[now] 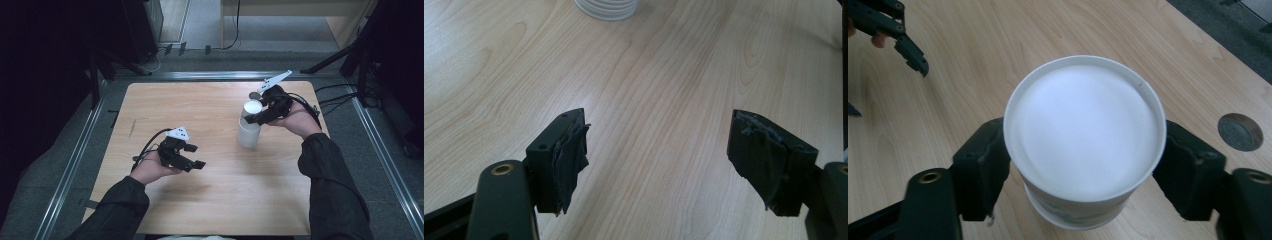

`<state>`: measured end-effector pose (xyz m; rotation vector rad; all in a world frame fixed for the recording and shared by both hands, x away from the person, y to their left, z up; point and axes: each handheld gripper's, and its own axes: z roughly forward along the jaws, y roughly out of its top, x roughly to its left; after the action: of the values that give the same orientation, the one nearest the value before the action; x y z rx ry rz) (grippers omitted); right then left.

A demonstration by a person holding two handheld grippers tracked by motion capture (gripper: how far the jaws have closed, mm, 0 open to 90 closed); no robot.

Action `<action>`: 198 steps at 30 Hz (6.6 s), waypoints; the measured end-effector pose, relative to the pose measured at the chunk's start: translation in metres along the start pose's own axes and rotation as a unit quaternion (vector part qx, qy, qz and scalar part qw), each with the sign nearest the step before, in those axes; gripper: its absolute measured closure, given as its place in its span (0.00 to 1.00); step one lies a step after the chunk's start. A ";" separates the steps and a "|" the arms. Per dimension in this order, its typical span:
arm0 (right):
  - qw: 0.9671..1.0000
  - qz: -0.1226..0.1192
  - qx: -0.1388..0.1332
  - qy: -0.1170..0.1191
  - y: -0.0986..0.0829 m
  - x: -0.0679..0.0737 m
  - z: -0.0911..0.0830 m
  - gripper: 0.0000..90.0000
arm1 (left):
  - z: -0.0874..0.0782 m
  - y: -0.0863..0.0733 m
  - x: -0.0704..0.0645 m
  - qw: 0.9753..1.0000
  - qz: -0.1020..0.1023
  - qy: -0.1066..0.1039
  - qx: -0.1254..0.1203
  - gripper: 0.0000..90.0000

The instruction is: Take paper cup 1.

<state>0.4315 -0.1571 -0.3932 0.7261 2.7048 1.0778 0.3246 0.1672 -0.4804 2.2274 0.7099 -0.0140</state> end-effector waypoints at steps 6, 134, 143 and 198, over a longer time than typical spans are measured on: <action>1.000 0.002 0.001 0.000 0.000 -0.001 -0.001 0.35 | 0.000 0.000 0.000 1.000 0.000 0.000 0.001 0.27; 0.977 -0.042 -0.106 0.179 -0.052 0.132 0.047 0.38 | -0.001 -0.004 -0.024 0.993 0.053 -0.096 -0.043 0.23; 0.975 -0.035 -0.113 0.190 -0.051 0.132 0.049 0.38 | 0.005 -0.002 -0.029 0.991 0.067 -0.109 -0.048 0.24; 0.982 -0.014 -0.094 0.161 -0.068 0.125 0.035 0.30 | -0.018 0.001 -0.014 0.994 0.073 -0.079 -0.035 0.33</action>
<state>0.3065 -0.1176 -0.4590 0.5188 2.8025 1.5367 0.3092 0.1721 -0.4642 2.1778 0.4551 -0.0909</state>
